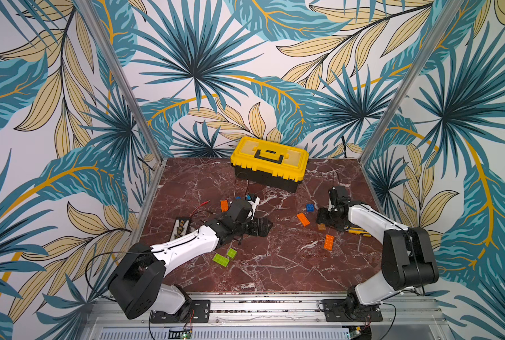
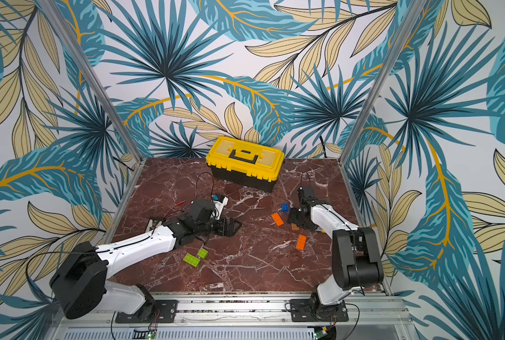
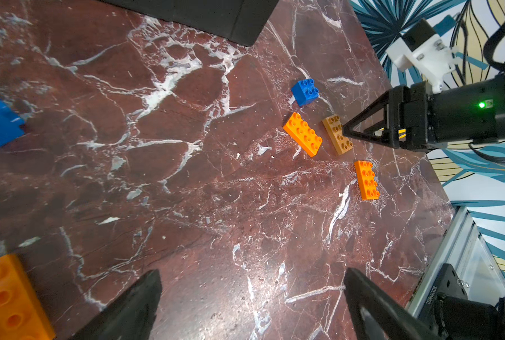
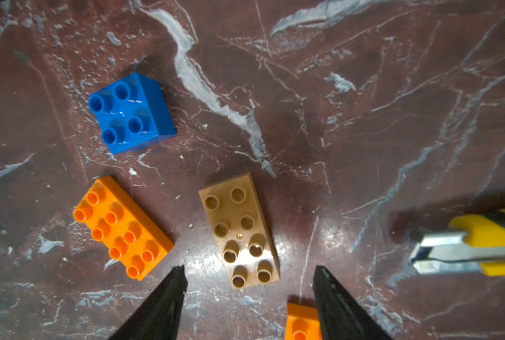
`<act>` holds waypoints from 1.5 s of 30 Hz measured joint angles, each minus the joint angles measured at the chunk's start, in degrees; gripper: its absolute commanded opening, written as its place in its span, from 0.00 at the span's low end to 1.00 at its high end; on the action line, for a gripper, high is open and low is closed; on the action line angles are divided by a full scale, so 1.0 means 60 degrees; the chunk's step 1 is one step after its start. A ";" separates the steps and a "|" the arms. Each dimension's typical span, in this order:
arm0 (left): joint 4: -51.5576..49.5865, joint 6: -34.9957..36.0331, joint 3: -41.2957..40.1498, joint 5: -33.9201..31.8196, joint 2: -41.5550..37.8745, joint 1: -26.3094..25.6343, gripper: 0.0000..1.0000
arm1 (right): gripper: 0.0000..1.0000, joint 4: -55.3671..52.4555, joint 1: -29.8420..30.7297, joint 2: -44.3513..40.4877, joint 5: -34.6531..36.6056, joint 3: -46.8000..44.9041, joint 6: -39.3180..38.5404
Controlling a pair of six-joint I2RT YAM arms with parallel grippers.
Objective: Assemble the number 5 with lego
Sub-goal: Pick up the lego brick from the center of the board.
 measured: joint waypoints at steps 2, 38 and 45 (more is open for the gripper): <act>-0.0011 0.0000 0.0200 -0.0055 0.0200 -0.0164 1.00 | 0.71 -0.0113 0.0018 0.0178 0.0011 0.0153 -0.0106; -0.0543 -0.0004 0.0743 -0.0674 0.0685 -0.0463 1.00 | 0.34 -0.0688 0.0069 0.1286 0.0051 0.0714 -0.1031; -0.0554 -0.0007 0.0743 -0.0933 0.0546 -0.0463 1.00 | 0.29 -0.0452 0.0073 0.0874 0.0073 0.0364 -0.1169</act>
